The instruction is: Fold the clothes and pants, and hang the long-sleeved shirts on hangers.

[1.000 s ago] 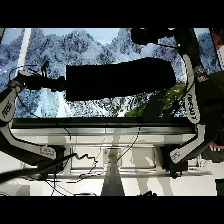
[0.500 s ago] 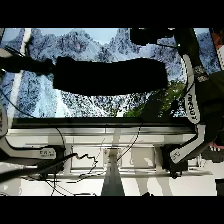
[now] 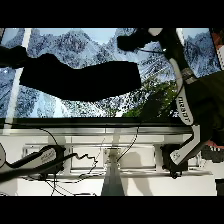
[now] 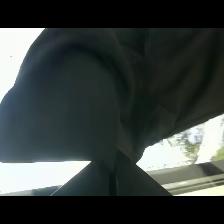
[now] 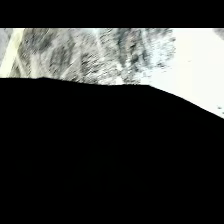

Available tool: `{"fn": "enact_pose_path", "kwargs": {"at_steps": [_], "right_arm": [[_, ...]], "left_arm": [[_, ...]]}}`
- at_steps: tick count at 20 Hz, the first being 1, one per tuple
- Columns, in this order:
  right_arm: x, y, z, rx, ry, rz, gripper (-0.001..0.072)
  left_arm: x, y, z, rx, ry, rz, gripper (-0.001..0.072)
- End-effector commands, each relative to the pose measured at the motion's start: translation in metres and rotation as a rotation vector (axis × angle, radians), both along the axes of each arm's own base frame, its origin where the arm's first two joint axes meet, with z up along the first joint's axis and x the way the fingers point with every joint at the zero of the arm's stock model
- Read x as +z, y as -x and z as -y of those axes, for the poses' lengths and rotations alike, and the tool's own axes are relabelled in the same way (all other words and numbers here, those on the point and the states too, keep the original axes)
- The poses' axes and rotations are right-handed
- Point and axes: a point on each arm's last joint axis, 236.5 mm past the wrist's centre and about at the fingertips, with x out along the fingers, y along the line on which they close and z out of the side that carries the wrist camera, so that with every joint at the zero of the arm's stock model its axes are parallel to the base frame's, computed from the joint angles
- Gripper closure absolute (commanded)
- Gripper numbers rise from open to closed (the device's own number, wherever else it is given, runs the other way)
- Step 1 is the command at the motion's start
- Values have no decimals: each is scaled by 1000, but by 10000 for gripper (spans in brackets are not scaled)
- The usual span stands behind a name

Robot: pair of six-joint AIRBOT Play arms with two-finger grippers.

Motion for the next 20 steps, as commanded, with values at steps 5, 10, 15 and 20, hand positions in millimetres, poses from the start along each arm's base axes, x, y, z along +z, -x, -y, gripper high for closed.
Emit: {"fn": "enact_pose_path", "kwargs": {"at_steps": [5, 10, 15, 20], "right_arm": [[-43, 35, -126, 92, -71, 22, 701], [-69, 73, -214, 84, -185, 14, 701], [-88, 120, -272, 116, -246, -5, 702], [-98, 123, -267, 139, -189, -4, 701]], "left_arm": [[11, 9, 16, -18, 9, 2, 699], [23, 9, 44, -105, 100, 44, 698], [47, 4, 72, -203, 221, 137, 698], [36, -11, 71, -185, 235, 129, 697]]}}
